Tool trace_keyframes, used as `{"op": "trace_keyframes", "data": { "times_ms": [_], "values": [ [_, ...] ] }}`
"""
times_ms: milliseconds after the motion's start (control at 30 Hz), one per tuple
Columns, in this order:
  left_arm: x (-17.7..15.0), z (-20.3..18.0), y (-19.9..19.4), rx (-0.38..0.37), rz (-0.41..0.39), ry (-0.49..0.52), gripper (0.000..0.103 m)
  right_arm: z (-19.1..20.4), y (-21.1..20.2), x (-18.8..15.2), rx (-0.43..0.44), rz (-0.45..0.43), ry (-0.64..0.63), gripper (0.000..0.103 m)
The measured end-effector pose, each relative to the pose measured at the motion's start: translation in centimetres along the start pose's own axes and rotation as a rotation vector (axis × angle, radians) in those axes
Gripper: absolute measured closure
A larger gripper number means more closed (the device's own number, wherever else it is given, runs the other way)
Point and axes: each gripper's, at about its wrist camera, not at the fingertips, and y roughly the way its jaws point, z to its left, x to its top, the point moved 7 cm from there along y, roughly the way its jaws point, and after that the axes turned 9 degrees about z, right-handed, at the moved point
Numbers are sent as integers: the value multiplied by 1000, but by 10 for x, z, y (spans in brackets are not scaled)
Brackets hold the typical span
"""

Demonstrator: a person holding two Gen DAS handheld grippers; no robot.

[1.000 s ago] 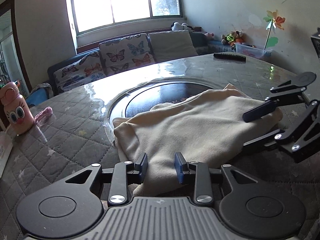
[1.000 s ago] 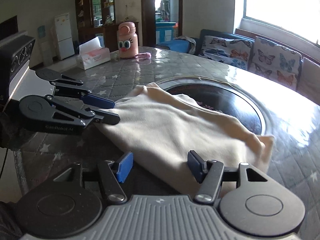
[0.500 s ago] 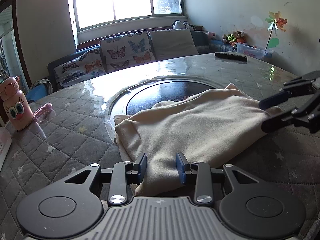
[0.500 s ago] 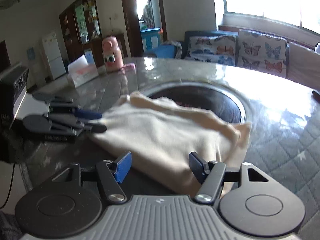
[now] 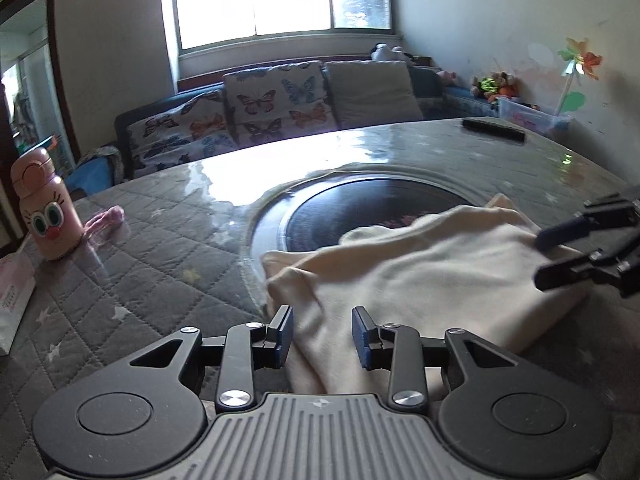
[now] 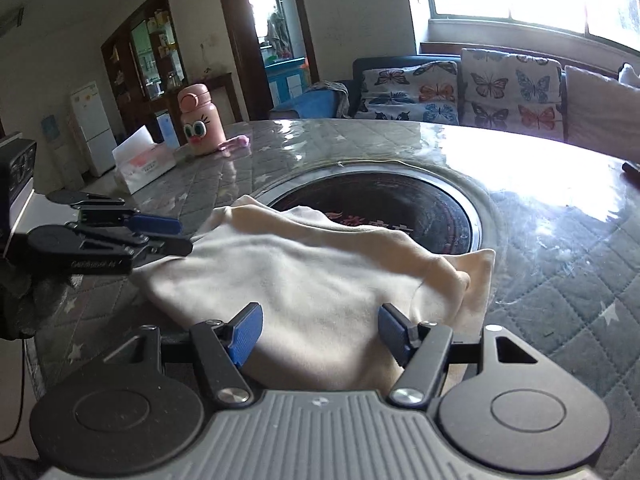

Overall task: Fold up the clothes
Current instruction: 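Press and smooth the folded shirt with both open grippers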

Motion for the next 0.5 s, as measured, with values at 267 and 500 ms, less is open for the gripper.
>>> {"op": "trace_keyframes", "data": {
  "times_ms": [267, 500],
  "values": [
    [14, 24, 29, -13, 45, -105, 92, -1, 6, 0, 2, 9, -1, 37],
    [19, 23, 29, 35, 11, -79, 99, -2, 11, -2, 1, 20, -12, 36]
  ]
}}
